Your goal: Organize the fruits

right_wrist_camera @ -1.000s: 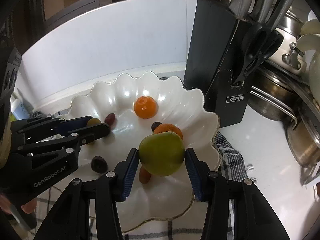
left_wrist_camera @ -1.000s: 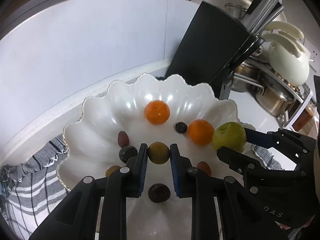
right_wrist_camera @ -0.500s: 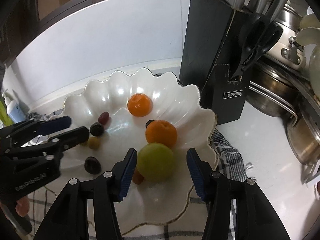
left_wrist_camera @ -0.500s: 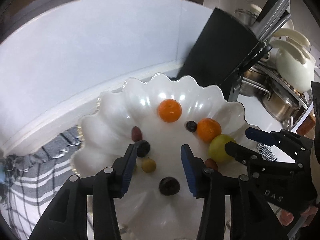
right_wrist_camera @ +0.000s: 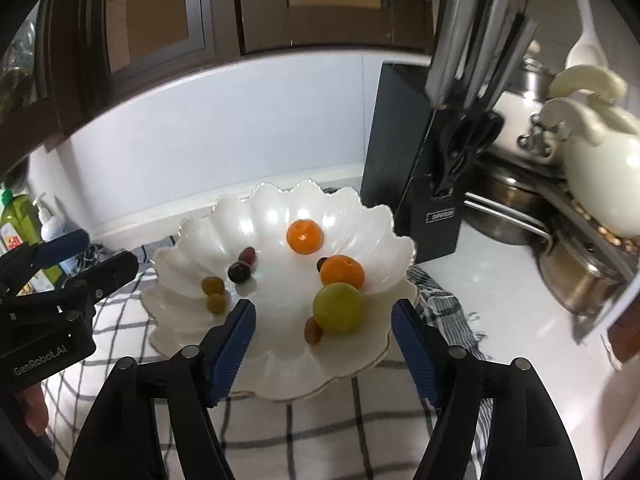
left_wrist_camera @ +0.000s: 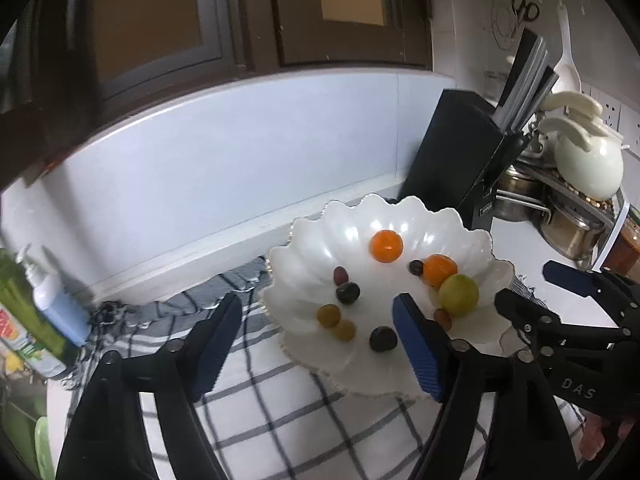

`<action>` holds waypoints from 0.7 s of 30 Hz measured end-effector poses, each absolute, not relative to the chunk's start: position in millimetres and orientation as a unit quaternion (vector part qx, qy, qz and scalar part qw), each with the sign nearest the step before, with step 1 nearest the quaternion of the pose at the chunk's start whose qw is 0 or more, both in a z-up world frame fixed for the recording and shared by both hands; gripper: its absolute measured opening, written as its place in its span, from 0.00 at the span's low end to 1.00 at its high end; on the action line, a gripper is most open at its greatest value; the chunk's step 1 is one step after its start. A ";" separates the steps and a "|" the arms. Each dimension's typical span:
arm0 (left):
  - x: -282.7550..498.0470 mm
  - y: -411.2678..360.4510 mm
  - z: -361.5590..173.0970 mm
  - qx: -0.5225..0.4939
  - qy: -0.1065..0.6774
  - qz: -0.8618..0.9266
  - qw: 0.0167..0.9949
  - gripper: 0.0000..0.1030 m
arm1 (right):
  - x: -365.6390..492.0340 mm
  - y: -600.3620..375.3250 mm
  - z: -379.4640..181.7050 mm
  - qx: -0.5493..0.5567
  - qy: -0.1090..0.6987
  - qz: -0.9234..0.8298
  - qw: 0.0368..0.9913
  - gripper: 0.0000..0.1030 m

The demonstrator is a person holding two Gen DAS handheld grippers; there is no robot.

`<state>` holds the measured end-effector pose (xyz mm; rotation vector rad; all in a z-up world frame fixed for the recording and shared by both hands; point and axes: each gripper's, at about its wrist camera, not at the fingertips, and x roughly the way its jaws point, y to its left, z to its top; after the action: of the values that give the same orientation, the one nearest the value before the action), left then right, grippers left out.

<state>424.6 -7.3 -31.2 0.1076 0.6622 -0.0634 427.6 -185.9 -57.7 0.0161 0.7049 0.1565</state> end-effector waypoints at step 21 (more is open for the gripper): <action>317.3 21.3 24.5 0.054 0.231 -0.058 0.970 1.00 | 309.4 -163.3 -2.1 0.031 0.269 0.009 0.963 0.79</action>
<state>317.3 21.3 24.5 0.1087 0.4665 -0.1181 309.4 -163.3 -2.1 0.0623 0.5450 0.0176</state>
